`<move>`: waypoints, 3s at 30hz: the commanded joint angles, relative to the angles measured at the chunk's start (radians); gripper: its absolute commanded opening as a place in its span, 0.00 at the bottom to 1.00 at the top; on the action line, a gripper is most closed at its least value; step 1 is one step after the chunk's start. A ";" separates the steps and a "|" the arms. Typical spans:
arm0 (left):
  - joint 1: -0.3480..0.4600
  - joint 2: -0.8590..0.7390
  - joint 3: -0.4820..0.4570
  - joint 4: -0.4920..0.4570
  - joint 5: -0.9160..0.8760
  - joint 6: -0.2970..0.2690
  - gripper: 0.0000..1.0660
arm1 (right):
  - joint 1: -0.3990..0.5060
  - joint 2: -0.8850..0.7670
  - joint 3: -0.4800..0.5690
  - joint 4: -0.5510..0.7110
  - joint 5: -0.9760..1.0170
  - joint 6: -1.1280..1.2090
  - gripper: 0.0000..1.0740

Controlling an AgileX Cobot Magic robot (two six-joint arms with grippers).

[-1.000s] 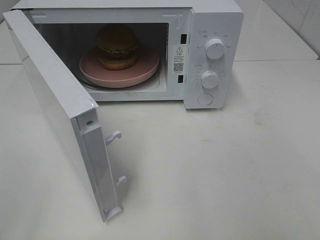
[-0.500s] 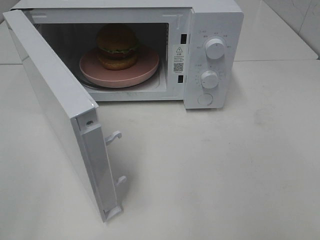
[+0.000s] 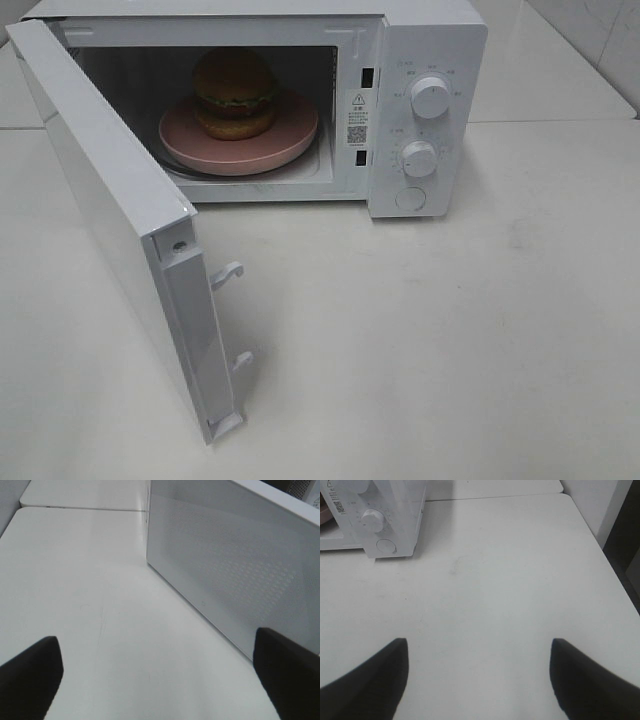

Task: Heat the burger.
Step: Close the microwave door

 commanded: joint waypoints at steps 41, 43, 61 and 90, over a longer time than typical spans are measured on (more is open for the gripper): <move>-0.001 0.636 0.188 -0.098 -0.981 0.090 0.00 | -0.007 -0.029 0.003 0.001 -0.014 -0.001 0.71; -0.001 0.651 0.219 -0.097 -1.054 0.090 0.00 | -0.007 -0.029 0.003 0.001 -0.014 -0.001 0.71; -0.001 0.936 0.305 0.197 -1.563 -0.082 0.00 | -0.007 -0.029 0.003 0.001 -0.014 -0.001 0.71; -0.281 1.463 0.282 0.369 -1.960 -0.246 0.00 | -0.007 -0.029 0.003 0.001 -0.014 -0.001 0.71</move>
